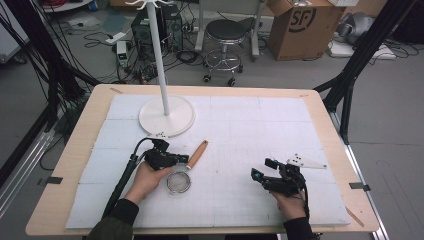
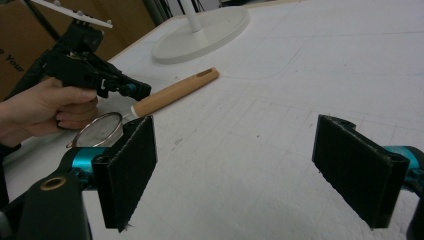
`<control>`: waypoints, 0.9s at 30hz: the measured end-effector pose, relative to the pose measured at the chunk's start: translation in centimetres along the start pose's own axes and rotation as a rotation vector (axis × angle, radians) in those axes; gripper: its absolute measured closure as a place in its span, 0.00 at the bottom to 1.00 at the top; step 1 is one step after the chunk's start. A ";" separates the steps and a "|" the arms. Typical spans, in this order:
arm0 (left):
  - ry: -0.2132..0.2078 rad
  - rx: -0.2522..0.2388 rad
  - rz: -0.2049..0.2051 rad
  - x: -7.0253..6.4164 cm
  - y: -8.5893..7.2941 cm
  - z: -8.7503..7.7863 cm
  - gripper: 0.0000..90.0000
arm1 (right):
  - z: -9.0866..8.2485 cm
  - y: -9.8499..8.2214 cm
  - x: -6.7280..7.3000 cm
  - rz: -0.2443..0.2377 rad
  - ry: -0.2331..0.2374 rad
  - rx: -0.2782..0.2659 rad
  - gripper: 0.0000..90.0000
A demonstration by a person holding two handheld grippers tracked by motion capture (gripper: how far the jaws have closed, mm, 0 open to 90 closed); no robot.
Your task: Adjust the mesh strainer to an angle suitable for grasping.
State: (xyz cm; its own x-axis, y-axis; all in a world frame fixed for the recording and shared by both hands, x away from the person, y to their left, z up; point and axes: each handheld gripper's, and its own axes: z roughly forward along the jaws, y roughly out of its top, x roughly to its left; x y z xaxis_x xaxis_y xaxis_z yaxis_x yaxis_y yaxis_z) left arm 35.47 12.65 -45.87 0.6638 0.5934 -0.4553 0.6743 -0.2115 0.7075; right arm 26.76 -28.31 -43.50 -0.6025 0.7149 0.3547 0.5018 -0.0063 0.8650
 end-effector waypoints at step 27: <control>0.006 -0.100 0.002 0.0 -0.4 -1.0 0.61 | -0.1 0.0 0.0 -0.002 -0.003 -0.002 0.19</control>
State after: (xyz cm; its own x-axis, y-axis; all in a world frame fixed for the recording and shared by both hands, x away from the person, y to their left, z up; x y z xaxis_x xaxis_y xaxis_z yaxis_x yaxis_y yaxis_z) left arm 34.84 13.52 -45.56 0.6632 0.5974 -0.4508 0.6371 -0.1346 0.7589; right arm 26.66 -28.35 -43.50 -0.6017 0.7170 0.3518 0.4994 -0.0060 0.8663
